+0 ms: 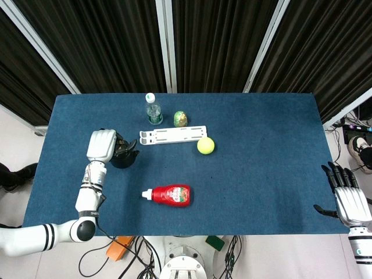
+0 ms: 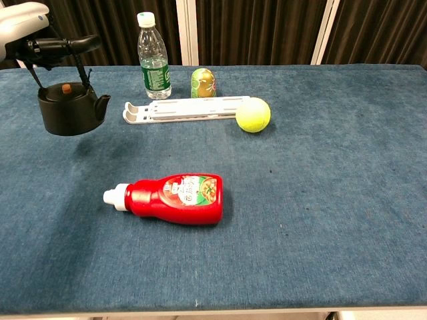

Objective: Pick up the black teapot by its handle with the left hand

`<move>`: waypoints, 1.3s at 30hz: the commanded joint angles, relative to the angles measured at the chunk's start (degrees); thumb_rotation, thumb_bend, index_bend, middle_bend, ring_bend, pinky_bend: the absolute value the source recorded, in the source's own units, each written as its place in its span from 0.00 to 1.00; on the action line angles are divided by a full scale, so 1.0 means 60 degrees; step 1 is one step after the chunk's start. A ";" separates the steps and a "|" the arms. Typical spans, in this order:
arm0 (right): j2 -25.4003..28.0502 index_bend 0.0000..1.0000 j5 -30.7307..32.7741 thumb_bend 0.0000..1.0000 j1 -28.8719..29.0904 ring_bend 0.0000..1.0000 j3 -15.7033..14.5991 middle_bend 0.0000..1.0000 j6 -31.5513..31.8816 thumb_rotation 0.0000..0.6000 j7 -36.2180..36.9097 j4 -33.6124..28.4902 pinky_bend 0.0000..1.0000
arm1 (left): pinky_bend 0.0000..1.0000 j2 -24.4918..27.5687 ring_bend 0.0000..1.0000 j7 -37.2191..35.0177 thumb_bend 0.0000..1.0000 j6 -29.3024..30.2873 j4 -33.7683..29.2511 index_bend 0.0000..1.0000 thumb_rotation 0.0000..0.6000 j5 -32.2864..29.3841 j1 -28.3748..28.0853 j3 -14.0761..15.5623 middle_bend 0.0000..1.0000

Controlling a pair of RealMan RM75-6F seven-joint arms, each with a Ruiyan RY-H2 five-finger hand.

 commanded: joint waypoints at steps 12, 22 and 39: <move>-0.0012 0.00 0.0019 0.18 -0.0032 0.00 -0.0006 0.00 -0.0019 1.00 0.0067 0.0032 0.00 | 0.58 -0.0181 1.00 0.0177 0.48 0.0118 0.0404 1.00 0.81 0.0452 0.0085 0.0063 1.00; -0.0055 0.00 0.0069 0.18 -0.0037 0.00 -0.0001 0.00 -0.0074 1.00 0.0114 0.0081 0.00 | 0.59 -0.0225 1.00 0.0315 0.48 -0.0029 0.0688 1.00 0.83 0.0701 0.0155 0.0221 1.00; -0.0066 0.00 0.0073 0.18 -0.0068 0.00 -0.0004 0.00 -0.0065 1.00 0.0129 0.0106 0.00 | 0.59 -0.0567 1.00 0.0754 0.47 -0.0076 0.1170 1.00 0.83 0.0963 0.0243 0.0390 1.00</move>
